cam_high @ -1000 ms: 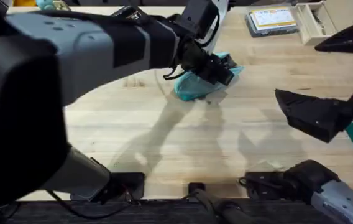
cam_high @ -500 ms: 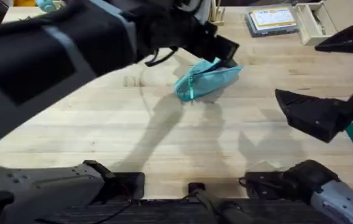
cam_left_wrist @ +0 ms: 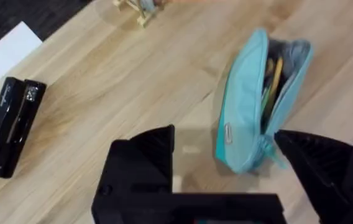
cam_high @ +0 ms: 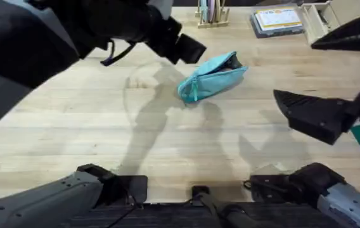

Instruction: Unzip the bag, pick up the pens from the table one at a time and place them inside, then zip the bag closed.

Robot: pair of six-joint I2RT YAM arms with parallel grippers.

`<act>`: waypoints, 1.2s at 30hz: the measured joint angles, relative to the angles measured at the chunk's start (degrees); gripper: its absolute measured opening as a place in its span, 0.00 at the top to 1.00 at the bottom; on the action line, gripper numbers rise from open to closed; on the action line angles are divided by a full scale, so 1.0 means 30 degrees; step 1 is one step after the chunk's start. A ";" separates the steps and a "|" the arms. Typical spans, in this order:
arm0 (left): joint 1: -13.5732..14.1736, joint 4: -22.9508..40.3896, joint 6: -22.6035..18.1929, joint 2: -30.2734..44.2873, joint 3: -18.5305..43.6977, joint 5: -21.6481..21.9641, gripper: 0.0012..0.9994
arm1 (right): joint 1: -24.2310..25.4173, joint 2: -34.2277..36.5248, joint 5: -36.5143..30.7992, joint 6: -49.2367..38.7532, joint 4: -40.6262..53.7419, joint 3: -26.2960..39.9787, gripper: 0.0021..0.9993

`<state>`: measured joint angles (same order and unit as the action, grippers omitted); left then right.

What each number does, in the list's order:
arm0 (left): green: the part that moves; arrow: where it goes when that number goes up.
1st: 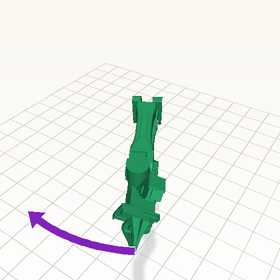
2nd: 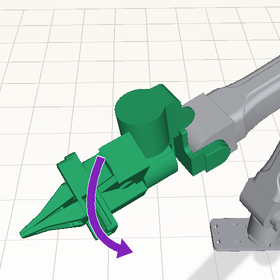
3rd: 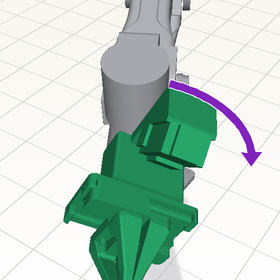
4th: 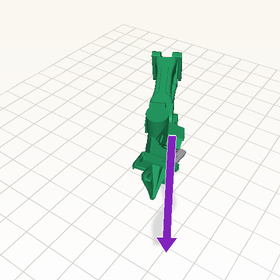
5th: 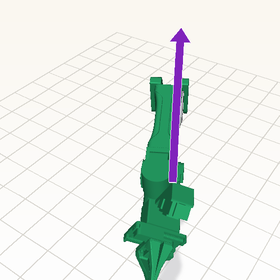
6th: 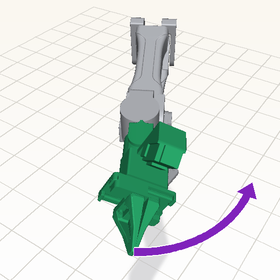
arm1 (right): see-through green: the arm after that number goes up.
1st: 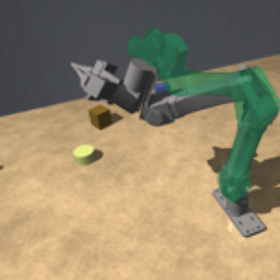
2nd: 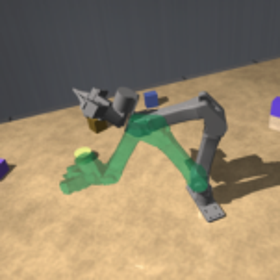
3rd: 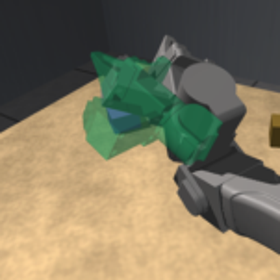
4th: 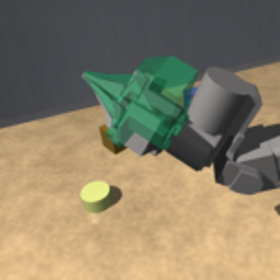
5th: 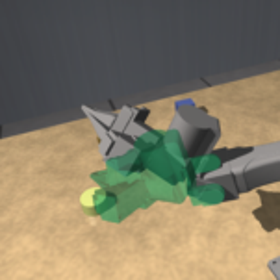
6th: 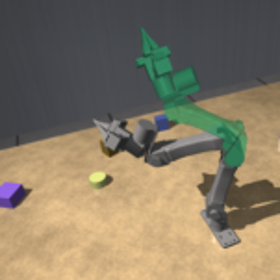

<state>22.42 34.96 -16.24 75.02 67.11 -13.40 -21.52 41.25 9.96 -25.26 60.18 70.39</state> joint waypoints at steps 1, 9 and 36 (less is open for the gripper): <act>-0.0295 0.0339 -0.0460 -0.0030 0.0000 -0.0272 0.01 | 0.0000 0.0180 0.0154 0.0000 -0.0001 0.0000 0.00; -0.3167 0.4336 -0.4462 -0.0029 0.0000 -0.4382 0.01 | 0.0000 0.2550 0.0787 0.2392 -0.1152 0.0000 0.00; -0.6065 0.7708 -1.1793 -0.0022 0.0000 -0.7244 0.01 | 0.0000 0.8721 0.3861 2.1403 -0.2180 0.0000 0.00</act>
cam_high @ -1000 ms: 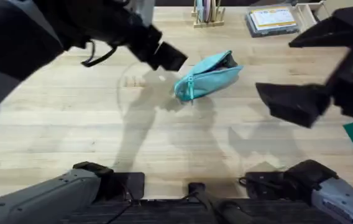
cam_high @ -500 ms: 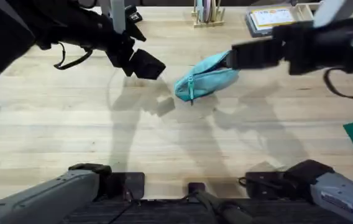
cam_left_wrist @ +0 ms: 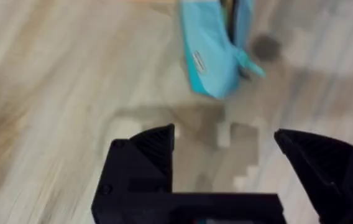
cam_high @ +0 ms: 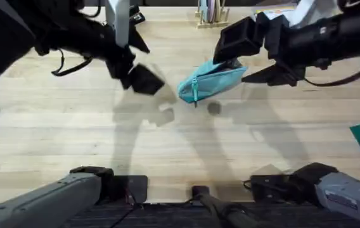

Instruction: Unzip the bag, pick up the pens from the table one at a time and place them inside, then zip the bag closed.

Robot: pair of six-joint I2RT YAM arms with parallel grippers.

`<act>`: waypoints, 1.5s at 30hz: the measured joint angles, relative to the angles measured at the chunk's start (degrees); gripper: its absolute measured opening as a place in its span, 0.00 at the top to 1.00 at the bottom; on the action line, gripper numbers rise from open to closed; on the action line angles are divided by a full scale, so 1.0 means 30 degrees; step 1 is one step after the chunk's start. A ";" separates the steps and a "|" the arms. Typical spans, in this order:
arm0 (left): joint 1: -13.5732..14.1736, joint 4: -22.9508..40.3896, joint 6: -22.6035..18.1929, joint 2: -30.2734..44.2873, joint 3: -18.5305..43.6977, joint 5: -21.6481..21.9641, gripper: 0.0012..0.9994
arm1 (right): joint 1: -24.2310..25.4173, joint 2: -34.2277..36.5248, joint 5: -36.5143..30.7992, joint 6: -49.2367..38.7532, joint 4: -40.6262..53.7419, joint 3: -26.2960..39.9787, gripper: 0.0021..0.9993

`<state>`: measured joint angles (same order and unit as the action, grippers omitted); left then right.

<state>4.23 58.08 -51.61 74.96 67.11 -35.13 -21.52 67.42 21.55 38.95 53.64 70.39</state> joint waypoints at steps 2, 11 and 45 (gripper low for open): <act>-0.0058 0.1054 -0.1610 0.0043 0.0000 0.0079 0.01 | -0.0007 0.0267 0.0281 0.0278 0.0132 0.0000 0.00; -0.1989 0.3339 -0.7065 0.2305 0.0000 -0.0562 0.01 | -0.1503 0.0692 -0.0720 0.0369 0.0184 0.0000 0.00; -0.2747 0.2639 -1.2816 0.7817 0.0000 -0.4875 0.01 | -0.5705 0.7383 -0.7386 0.0710 -0.3346 0.0000 0.00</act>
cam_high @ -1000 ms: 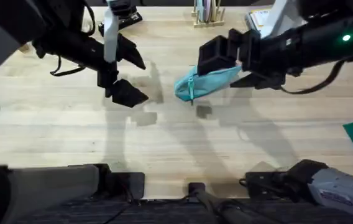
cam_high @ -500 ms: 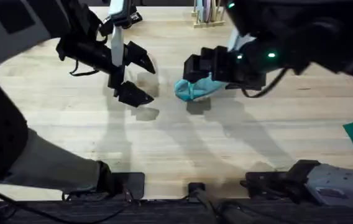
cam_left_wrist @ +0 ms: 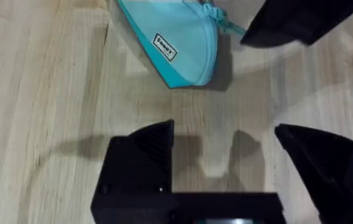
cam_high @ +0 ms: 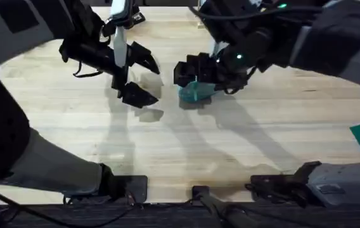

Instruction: Unzip the bag, pick up the pens from the table one at a time and place them inside, then zip the bag closed.

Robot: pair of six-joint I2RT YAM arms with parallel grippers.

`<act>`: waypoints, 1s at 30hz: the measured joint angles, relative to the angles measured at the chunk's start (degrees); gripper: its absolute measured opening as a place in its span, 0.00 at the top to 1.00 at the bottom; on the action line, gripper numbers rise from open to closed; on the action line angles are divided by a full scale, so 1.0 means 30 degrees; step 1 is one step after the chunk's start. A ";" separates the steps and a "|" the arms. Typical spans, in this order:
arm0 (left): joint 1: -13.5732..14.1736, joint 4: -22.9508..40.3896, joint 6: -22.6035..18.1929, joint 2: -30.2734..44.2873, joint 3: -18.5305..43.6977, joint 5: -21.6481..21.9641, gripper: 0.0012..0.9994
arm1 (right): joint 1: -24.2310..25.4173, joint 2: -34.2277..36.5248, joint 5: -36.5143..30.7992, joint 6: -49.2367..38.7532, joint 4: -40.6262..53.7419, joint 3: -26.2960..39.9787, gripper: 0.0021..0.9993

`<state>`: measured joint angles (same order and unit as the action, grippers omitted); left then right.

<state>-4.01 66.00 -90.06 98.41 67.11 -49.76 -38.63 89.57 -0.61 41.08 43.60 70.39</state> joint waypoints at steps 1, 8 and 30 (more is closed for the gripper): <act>0.0000 0.0000 0.0000 0.0000 0.0000 0.0000 0.01 | 0.0000 0.0217 0.0019 -0.0141 -0.0093 0.0000 0.00; 0.0000 0.0000 -0.0002 0.0000 0.0000 0.0000 0.01 | 0.0000 0.1134 0.0149 -0.0431 -0.0384 0.0000 0.04; 0.0000 0.0007 -0.0007 0.0000 0.0000 0.0000 0.01 | 0.0000 0.1540 0.0214 -0.0642 -0.1351 0.0000 0.76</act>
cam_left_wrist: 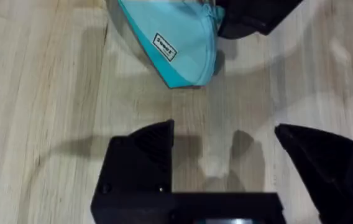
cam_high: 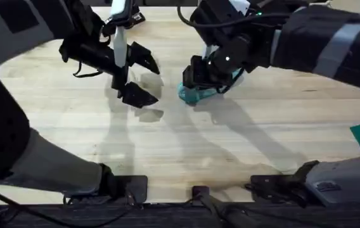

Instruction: Unzip the bag, pick up the pens from the table one at a time and place them inside, then zip the bag closed.

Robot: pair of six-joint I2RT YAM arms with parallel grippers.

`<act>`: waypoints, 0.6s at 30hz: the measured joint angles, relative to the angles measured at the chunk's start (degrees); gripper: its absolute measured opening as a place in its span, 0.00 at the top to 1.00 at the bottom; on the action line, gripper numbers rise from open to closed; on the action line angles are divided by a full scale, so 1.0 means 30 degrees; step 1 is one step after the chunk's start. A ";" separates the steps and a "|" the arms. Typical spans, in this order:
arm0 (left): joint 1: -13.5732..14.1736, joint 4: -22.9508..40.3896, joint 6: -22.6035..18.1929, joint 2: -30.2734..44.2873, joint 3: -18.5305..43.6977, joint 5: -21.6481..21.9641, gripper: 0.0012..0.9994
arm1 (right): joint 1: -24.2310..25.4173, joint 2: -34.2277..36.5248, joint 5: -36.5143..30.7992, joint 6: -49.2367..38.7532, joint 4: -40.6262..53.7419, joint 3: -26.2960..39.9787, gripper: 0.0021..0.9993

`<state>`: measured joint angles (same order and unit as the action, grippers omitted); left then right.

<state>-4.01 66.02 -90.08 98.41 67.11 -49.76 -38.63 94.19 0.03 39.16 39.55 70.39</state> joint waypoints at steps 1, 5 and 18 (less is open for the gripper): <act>0.0000 0.0007 0.0000 0.0000 0.0000 0.0000 0.01 | 0.0000 0.0039 0.0000 0.0000 -0.0036 0.0000 0.80; 0.0000 0.0000 0.0000 0.0000 0.0000 0.0000 0.01 | -0.0002 0.0112 0.0015 0.0000 -0.0060 0.0000 0.91; 0.0000 0.0160 0.0007 0.0000 0.0000 0.0000 0.01 | -0.0080 0.0112 0.0178 -0.0437 -0.0058 0.0000 0.97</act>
<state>-4.01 66.50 -90.06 98.41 67.11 -49.76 -38.87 94.52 0.57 37.85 39.38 70.39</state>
